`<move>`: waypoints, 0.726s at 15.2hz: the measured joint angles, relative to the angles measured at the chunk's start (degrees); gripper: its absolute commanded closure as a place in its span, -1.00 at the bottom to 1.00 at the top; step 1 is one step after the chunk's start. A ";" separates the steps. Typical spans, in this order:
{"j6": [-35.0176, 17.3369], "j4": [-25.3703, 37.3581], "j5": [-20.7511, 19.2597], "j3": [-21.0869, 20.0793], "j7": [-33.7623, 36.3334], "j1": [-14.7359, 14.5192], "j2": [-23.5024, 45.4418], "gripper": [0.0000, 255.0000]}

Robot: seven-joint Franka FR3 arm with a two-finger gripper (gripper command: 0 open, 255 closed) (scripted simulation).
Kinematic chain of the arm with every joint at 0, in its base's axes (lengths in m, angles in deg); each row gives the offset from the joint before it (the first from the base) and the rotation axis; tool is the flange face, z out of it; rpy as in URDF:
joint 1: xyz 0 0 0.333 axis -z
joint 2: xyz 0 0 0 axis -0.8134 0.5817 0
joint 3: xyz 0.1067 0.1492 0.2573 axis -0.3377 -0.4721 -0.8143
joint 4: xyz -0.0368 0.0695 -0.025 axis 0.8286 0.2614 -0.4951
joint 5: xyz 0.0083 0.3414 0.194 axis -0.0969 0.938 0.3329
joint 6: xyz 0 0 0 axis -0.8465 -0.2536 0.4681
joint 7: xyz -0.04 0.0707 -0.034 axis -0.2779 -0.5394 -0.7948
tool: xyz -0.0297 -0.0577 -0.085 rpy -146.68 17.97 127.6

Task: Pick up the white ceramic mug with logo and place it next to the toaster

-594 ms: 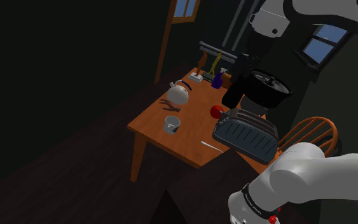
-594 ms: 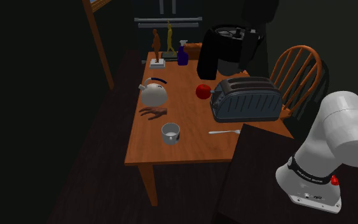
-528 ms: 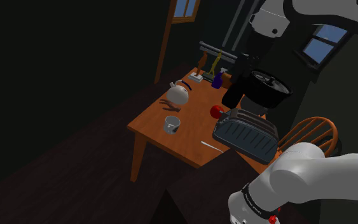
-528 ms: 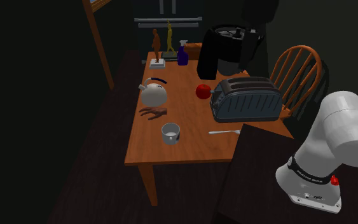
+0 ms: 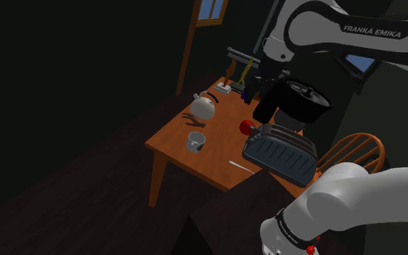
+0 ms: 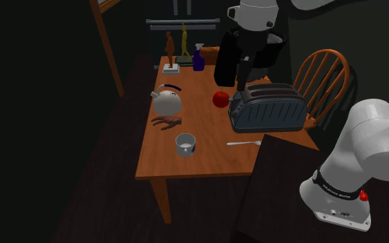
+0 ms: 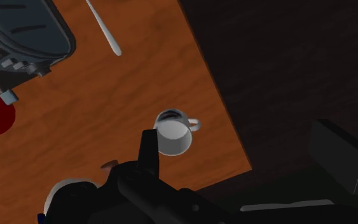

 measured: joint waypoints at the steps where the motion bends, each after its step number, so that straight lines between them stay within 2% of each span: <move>1: -1.85 -0.80 -0.21 0.66 -0.56 0.27 1.11 -1.00; 11: -19.71 -2.28 0.39 3.83 -2.86 1.11 18.46 -1.00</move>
